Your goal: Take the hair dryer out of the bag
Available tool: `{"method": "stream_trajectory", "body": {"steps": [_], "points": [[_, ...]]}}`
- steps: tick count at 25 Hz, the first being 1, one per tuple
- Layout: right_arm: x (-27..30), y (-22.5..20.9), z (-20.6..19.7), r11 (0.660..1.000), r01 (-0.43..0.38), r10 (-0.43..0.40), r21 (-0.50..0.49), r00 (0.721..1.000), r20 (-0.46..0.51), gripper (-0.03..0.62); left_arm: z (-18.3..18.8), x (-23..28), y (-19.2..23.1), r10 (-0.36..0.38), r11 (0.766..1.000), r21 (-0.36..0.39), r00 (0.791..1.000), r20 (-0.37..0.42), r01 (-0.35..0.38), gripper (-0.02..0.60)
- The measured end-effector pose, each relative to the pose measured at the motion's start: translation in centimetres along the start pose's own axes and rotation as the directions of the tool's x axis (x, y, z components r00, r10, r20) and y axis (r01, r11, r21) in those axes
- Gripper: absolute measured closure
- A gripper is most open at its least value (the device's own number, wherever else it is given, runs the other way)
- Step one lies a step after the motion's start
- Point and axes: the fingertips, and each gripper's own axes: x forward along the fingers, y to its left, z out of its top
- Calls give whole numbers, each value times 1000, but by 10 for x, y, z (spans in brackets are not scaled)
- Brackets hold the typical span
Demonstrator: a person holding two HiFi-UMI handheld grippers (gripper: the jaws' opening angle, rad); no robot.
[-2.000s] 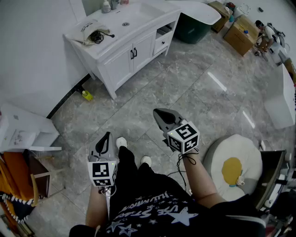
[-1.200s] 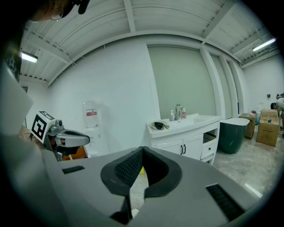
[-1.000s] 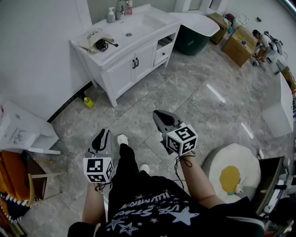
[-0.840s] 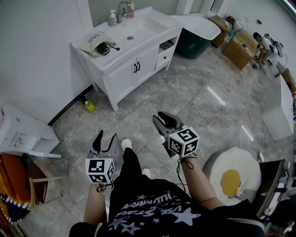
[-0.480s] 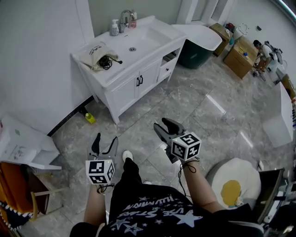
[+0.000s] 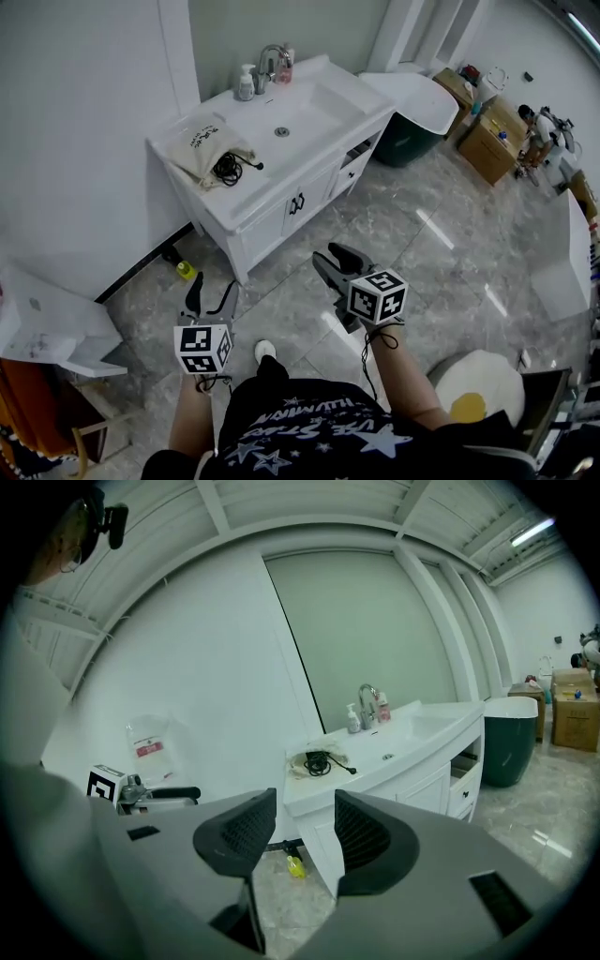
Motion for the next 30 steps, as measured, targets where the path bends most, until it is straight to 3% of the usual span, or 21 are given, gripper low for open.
{"method": "stream_trajectory", "body": {"steps": [6, 17, 24, 30], "points": [[57, -6, 29, 1000, 13, -14, -22, 1000, -9, 411, 15, 40, 51, -15, 1000, -11, 1000, 6, 15, 275], [129, -36, 54, 1000, -2, 1, -25, 1000, -30, 413, 29, 100, 88, -12, 1000, 28, 1000, -18, 13, 275], [217, -69, 94, 992, -121, 119, -42, 992, -47, 411, 48, 162, 114, 66, 996, 66, 997, -41, -63, 278], [296, -94, 126, 965, -255, 248, -51, 961, -120, 413, 61, 229, 133, 169, 982, 107, 979, -114, -157, 306]]}}
